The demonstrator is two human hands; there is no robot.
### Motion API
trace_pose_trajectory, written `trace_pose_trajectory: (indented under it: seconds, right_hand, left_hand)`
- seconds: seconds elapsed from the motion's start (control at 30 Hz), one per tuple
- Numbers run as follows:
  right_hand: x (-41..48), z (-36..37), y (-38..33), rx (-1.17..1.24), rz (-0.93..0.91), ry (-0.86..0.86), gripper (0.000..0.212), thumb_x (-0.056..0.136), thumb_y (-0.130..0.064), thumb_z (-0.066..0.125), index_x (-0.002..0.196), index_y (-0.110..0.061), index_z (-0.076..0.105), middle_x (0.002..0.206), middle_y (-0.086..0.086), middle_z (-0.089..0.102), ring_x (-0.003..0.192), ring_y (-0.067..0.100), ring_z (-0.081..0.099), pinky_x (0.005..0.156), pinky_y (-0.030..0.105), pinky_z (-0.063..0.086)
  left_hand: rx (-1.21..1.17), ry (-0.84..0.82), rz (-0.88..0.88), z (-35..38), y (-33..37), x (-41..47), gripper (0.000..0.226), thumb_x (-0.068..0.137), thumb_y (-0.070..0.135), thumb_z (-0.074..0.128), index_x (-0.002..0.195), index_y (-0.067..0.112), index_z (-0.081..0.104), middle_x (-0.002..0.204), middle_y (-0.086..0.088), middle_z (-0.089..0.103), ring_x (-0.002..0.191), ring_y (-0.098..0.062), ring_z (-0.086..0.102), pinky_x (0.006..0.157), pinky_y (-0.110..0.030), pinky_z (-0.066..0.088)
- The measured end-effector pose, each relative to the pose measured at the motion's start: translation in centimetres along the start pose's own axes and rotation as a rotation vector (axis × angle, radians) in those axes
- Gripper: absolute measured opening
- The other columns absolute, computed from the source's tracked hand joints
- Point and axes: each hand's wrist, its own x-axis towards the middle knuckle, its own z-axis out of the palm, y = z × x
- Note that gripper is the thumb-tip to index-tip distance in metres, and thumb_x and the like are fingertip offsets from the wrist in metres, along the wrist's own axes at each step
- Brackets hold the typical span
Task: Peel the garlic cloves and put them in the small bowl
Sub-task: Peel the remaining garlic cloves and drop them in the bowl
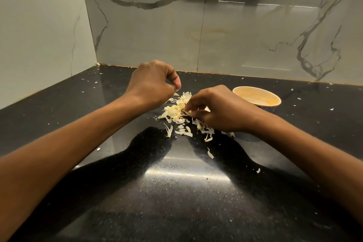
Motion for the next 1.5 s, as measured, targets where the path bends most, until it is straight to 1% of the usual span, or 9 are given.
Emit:
trace_pose_trajectory:
  seconds: [0.13, 0.27, 0.4, 0.5, 0.67, 0.83, 1.03, 1.27, 1.5]
  right_hand:
    - [0.0, -0.4, 0.3, -0.021, 0.052, -0.027, 0.038, 0.088, -0.004, 0.064, 0.122, -0.020, 0.072, 0.106, -0.003, 0.074, 0.093, 0.012, 0.064, 0.081, 0.025, 0.054]
    - [0.0, 0.3, 0.3, -0.008, 0.011, 0.049, 0.019, 0.094, -0.026, 0.068, 0.110, -0.020, 0.076, 0.094, -0.006, 0.074, 0.084, 0.011, 0.065, 0.078, 0.030, 0.053]
    - [0.2, 0.9, 0.4, -0.022, -0.004, 0.106, 0.012, 0.091, -0.025, 0.072, 0.099, -0.019, 0.079, 0.089, -0.005, 0.076, 0.079, 0.011, 0.065, 0.074, 0.034, 0.054]
    - [0.2, 1.2, 0.5, -0.032, -0.001, 0.135, 0.011, 0.089, -0.022, 0.069, 0.095, -0.020, 0.078, 0.083, -0.005, 0.073, 0.076, 0.013, 0.063, 0.072, 0.036, 0.054]
    - [0.2, 1.3, 0.5, -0.037, 0.011, 0.168, 0.011, 0.085, -0.024, 0.069, 0.095, -0.020, 0.070, 0.082, 0.000, 0.070, 0.075, 0.023, 0.063, 0.069, 0.043, 0.054]
    - [0.2, 1.0, 0.4, 0.027, -0.009, 0.208, 0.020, 0.087, -0.030, 0.071, 0.100, -0.022, 0.058, 0.077, -0.016, 0.056, 0.073, 0.014, 0.055, 0.065, 0.036, 0.047]
    - [0.2, 0.6, 0.5, 0.132, 0.053, 0.198, 0.022, 0.098, -0.023, 0.061, 0.119, -0.019, 0.056, 0.092, -0.008, 0.064, 0.082, 0.011, 0.059, 0.073, 0.031, 0.050]
    - [0.3, 0.7, 0.7, 0.103, 0.125, 0.230, 0.019, 0.095, -0.033, 0.069, 0.105, -0.017, 0.070, 0.089, -0.006, 0.068, 0.078, 0.009, 0.060, 0.067, 0.025, 0.048]
    - [0.2, 0.0, 0.2, 0.421, 0.185, 0.274, 0.007, 0.092, -0.020, 0.072, 0.098, -0.017, 0.075, 0.079, -0.004, 0.071, 0.068, 0.004, 0.062, 0.064, 0.022, 0.052]
  left_hand:
    - [0.015, -0.013, -0.001, 0.0, 0.0, 0.1, 0.027, 0.087, 0.007, 0.068, 0.075, 0.032, 0.067, 0.069, 0.021, 0.055, 0.061, 0.005, 0.050, 0.059, -0.013, 0.033]
    - [0.061, -0.020, 0.000, 0.1, -0.1, 0.2, 0.036, 0.085, 0.006, 0.067, 0.067, 0.036, 0.060, 0.077, 0.017, 0.056, 0.072, -0.003, 0.052, 0.059, -0.010, 0.029]
    - [0.059, -0.048, 0.018, 0.1, 0.0, 0.1, 0.039, 0.083, 0.003, 0.064, 0.064, 0.037, 0.058, 0.078, 0.016, 0.057, 0.078, -0.008, 0.058, 0.064, -0.020, 0.035]
    - [0.048, -0.149, 0.059, 0.0, 0.1, -0.1, 0.028, 0.084, 0.005, 0.067, 0.077, 0.032, 0.068, 0.077, 0.019, 0.056, 0.064, 0.001, 0.052, 0.064, -0.020, 0.036]
    - [0.032, -0.380, 0.122, 0.1, 0.2, -0.3, 0.021, 0.086, 0.026, 0.077, 0.105, 0.031, 0.074, 0.094, 0.018, 0.063, 0.090, -0.001, 0.057, 0.074, -0.019, 0.043]
    - [0.096, -0.377, 0.166, 0.8, -0.2, -0.3, 0.018, 0.089, 0.028, 0.072, 0.106, 0.032, 0.075, 0.094, 0.009, 0.071, 0.077, -0.005, 0.056, 0.070, -0.026, 0.042]
    - [0.024, -0.392, 0.173, 0.4, -0.3, -0.1, 0.023, 0.095, 0.039, 0.065, 0.111, 0.025, 0.075, 0.100, 0.009, 0.070, 0.080, 0.000, 0.058, 0.068, -0.016, 0.042]
    - [0.042, -0.416, 0.128, 0.1, -0.4, 0.2, 0.019, 0.095, 0.037, 0.065, 0.100, 0.023, 0.077, 0.089, 0.003, 0.074, 0.086, -0.022, 0.068, 0.081, -0.047, 0.056]
    - [-0.028, -0.427, 0.088, -0.3, -0.2, 0.5, 0.012, 0.095, 0.033, 0.067, 0.089, 0.029, 0.077, 0.068, 0.021, 0.063, 0.069, 0.004, 0.057, 0.061, -0.019, 0.039]
